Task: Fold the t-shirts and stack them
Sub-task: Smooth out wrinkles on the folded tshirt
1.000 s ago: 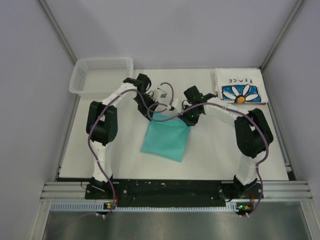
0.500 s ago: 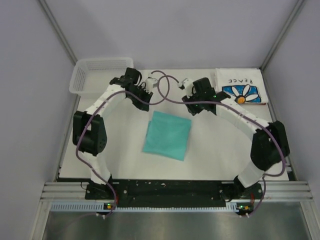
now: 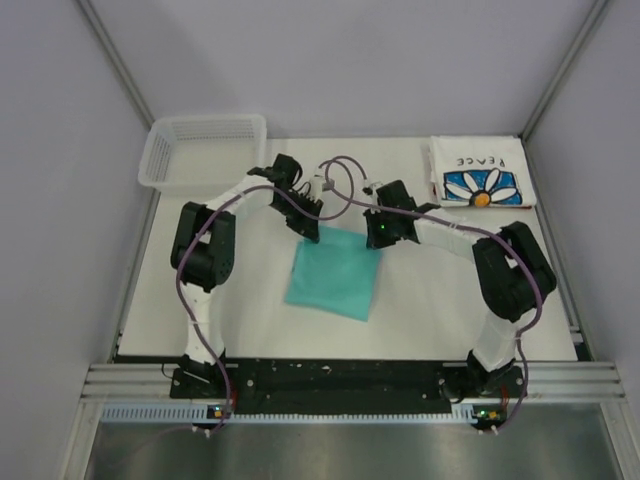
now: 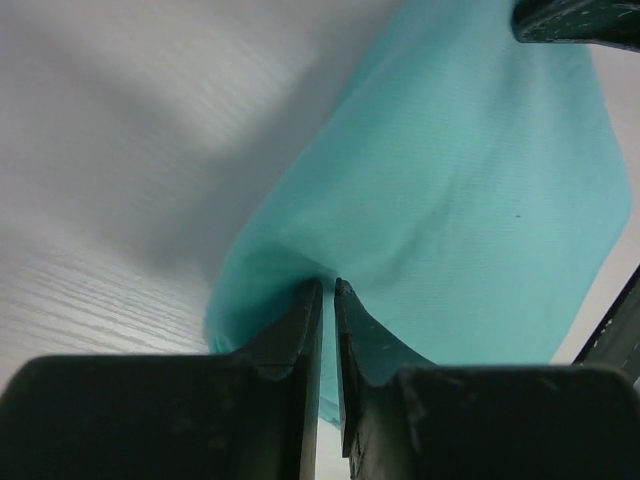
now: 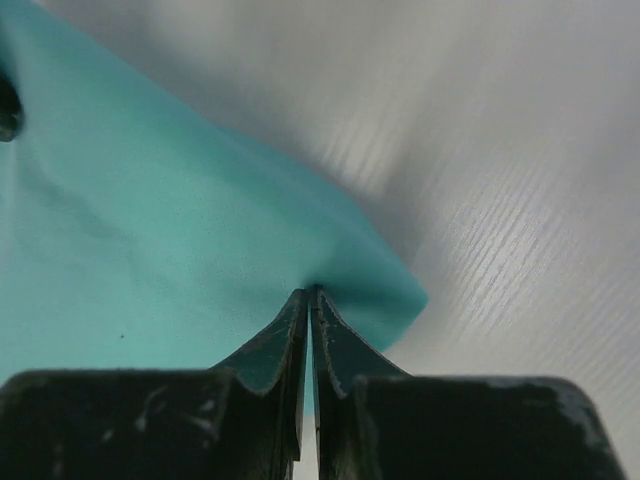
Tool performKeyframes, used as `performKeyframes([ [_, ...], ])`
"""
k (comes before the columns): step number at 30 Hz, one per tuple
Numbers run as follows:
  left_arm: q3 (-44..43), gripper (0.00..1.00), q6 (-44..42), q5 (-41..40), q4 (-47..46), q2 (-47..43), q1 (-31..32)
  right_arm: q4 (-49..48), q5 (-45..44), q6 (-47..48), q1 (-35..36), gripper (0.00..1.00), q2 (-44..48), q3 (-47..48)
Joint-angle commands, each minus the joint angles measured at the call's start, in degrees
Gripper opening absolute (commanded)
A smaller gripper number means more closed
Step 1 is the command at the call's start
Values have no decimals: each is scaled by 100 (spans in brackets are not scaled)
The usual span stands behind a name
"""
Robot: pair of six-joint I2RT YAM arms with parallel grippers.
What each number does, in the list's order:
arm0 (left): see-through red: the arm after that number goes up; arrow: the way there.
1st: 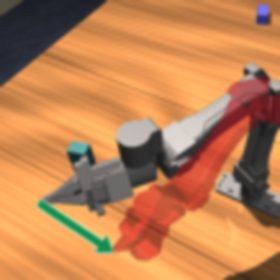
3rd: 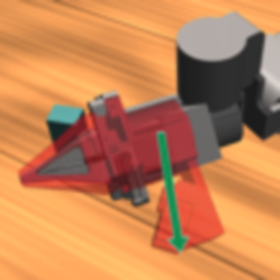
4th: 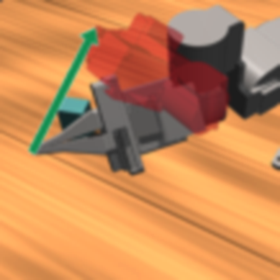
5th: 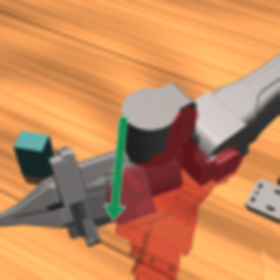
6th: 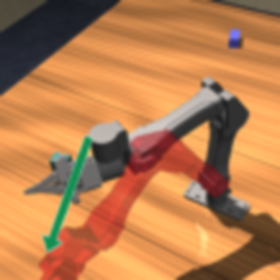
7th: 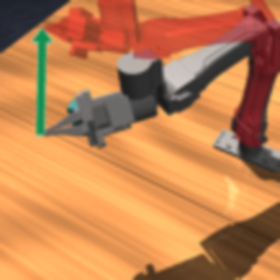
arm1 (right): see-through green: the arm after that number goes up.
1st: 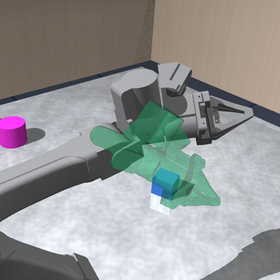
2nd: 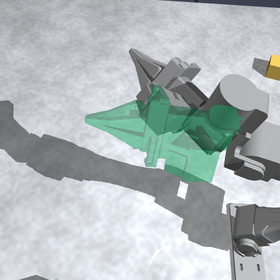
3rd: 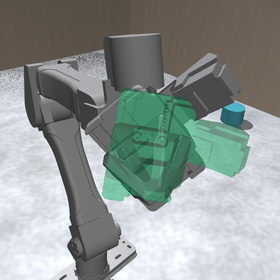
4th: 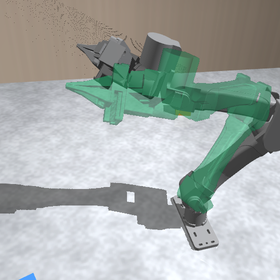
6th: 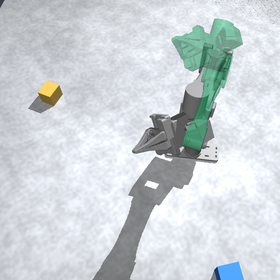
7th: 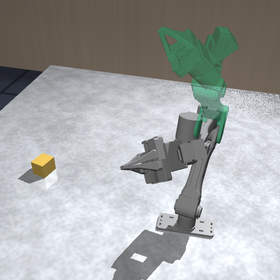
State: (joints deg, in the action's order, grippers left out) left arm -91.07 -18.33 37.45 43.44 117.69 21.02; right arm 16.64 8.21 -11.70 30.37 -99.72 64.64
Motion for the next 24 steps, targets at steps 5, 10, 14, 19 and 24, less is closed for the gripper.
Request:
performKeyframes([
  [5,-640,14,312,192,-2,720,-387,-329,-20,-438,-216,5,-820,681],
  [10,-851,14,356,87,33,844,-528,-92,-258,-307,-260,23,-874,988],
  [14,-913,17,339,69,138,467,-633,242,-469,-253,-268,41,-296,955],
  [19,-484,23,312,104,60,-569,-809,138,64,-683,-373,74,768,-72],
  [24,1299,27,874,1449,-835,-1818,-705,-818,900,-1781,-549,78,1174,-1294],
])
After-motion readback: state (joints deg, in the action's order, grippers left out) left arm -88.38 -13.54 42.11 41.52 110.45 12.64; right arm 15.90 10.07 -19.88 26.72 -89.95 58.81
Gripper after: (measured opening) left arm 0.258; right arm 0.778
